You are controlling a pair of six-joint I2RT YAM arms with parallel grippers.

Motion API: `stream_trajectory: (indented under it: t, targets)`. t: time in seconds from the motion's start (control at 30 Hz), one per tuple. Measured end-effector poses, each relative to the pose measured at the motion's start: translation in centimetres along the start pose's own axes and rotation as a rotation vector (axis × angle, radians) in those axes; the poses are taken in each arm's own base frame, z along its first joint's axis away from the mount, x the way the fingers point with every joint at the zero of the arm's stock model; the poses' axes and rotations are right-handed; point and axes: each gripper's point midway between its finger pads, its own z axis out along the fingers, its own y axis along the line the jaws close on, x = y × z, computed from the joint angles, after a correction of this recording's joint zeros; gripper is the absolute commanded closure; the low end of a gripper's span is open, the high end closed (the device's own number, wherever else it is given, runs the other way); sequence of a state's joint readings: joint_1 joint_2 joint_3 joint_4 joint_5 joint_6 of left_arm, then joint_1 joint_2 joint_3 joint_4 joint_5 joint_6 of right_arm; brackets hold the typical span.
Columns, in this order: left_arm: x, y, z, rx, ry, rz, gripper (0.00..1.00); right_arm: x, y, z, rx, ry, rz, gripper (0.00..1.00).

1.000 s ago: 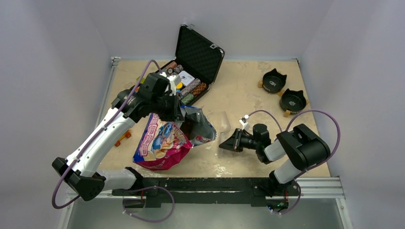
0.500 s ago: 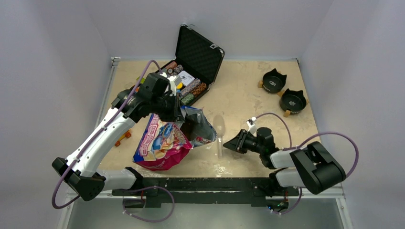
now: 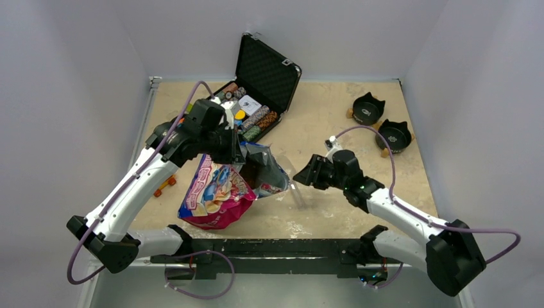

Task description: Serve the pet food

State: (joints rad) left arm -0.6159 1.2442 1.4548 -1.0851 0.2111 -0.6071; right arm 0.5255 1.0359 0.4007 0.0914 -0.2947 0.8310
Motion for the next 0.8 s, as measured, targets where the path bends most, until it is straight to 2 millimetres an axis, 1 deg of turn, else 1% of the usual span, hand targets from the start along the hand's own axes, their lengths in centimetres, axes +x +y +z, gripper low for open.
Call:
stream_trajectory:
  t: [0.07,0.13,0.23,0.3,0.37,0.5,0.57,0.67,0.8]
  targets:
    - [-0.3,0.5,-0.6,-0.028,-0.033,0.001,1.00,-1.0,1.7,0.1,0.035,-0.012,-0.031,0.51]
    - [-0.7,1.1,-1.4,-0.062,-0.074,0.001,1.00,-1.1,2.3,0.6,0.094,0.003,-0.058,0.54]
    - [-1.2,2.2,-2.9,-0.119,-0.145,-0.003,1.00,0.3,2.1,2.0,0.226,0.067,-0.150,0.59]
    - [-1.4,2.8,-3.9,-0.150,-0.183,-0.003,1.00,1.2,1.8,2.7,0.289,0.098,-0.215,0.59]
    - [-1.4,3.1,-4.4,-0.167,-0.200,-0.004,1.00,1.7,1.2,3.2,0.344,0.121,-0.281,0.60]
    - [-1.3,3.2,-4.6,-0.171,-0.197,-0.012,1.00,1.9,-0.4,3.2,0.428,0.136,-0.366,0.62]
    - [-1.3,3.1,-4.6,-0.171,-0.196,-0.017,1.00,1.9,-0.8,3.2,0.445,0.141,-0.392,0.64]
    - [-1.3,3.1,-4.6,-0.171,-0.195,-0.023,1.00,2.0,-1.0,3.2,0.449,0.147,-0.422,0.66]
    - [-1.3,3.1,-4.6,-0.171,-0.195,-0.024,1.00,2.6,-1.1,3.2,0.440,0.160,-0.448,0.68]
